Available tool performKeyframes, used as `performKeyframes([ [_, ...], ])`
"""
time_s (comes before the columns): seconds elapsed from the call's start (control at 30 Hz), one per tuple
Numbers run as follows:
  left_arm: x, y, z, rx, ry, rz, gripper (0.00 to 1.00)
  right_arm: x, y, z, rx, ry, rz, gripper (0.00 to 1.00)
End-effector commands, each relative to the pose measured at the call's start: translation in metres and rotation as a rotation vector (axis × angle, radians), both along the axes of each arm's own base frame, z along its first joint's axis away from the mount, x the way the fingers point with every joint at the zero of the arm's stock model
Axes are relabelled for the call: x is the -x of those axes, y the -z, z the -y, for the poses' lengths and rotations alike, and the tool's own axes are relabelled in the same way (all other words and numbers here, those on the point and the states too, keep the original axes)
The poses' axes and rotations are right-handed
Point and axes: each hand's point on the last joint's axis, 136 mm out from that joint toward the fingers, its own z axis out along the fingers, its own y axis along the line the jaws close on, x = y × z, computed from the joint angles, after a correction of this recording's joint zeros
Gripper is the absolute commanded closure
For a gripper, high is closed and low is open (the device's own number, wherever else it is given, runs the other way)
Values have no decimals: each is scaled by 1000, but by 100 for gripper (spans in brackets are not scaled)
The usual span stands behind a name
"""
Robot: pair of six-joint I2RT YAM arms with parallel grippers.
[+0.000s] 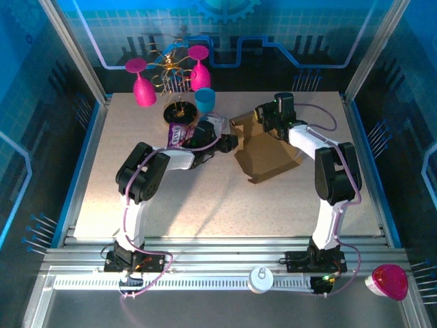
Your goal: Fold the paper box
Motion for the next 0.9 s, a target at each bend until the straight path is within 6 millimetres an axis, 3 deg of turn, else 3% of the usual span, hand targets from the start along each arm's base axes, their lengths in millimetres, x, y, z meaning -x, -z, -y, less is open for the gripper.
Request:
performKeyframes([
  [0.0, -3, -10, -14, -25, -68, 41, 52, 11, 9, -5, -11, -1, -26, 100],
  [0.5, -1, -11, -3, -11, -55, 27, 55, 14, 14, -6, -6, 2, 46, 100],
  [0.87, -10, -6, -13, -56, -204, 15, 55, 21, 20, -10, -60, 57, 144, 100],
])
